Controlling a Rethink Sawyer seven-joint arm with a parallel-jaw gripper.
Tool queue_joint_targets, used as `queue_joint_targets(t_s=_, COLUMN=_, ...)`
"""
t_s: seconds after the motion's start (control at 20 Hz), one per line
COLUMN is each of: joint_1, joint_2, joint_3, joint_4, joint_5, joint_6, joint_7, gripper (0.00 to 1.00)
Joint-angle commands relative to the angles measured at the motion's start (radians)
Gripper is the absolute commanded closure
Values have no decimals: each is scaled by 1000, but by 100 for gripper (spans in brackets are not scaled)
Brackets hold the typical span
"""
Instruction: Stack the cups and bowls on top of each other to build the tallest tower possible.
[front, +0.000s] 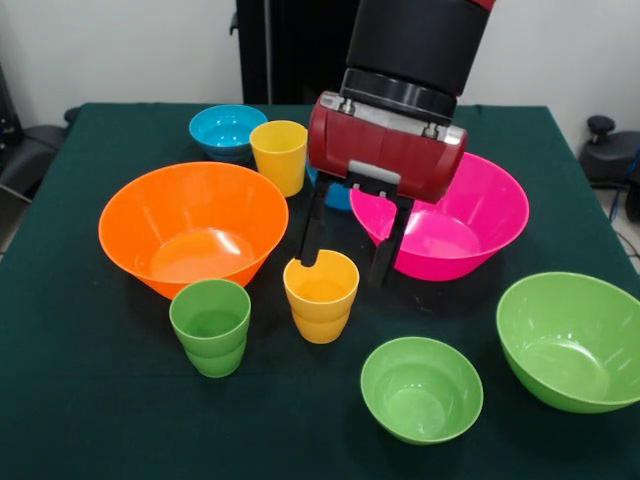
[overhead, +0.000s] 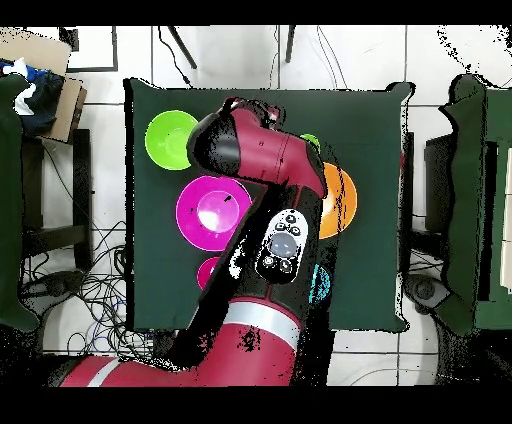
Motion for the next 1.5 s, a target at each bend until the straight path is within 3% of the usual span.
queue_joint_targets(t_s=0.05, joint_1=18, joint_2=49, joint_3=100, joint_4=40, joint_5=12, joint_6=-33, joint_7=182, gripper=0)
queue_joint_targets(t_s=0.65, joint_1=56, joint_2=49, joint_3=46, joint_4=53, joint_5=16, joint_6=-37, joint_7=189, gripper=0)
queue_joint_targets(t_s=1.2, joint_1=44, joint_2=24, joint_3=69, joint_4=113, joint_5=-1, joint_6=-77, joint_7=200, gripper=0)
queue_joint_targets(t_s=1.3, joint_1=40, joint_2=8, joint_3=73, joint_4=139, joint_5=-3, joint_6=-56, joint_7=196, gripper=0)
queue_joint_targets(t_s=1.5, joint_1=66, joint_2=-62, joint_3=37, joint_4=216, joint_5=-8, joint_6=94, joint_7=172, gripper=0)
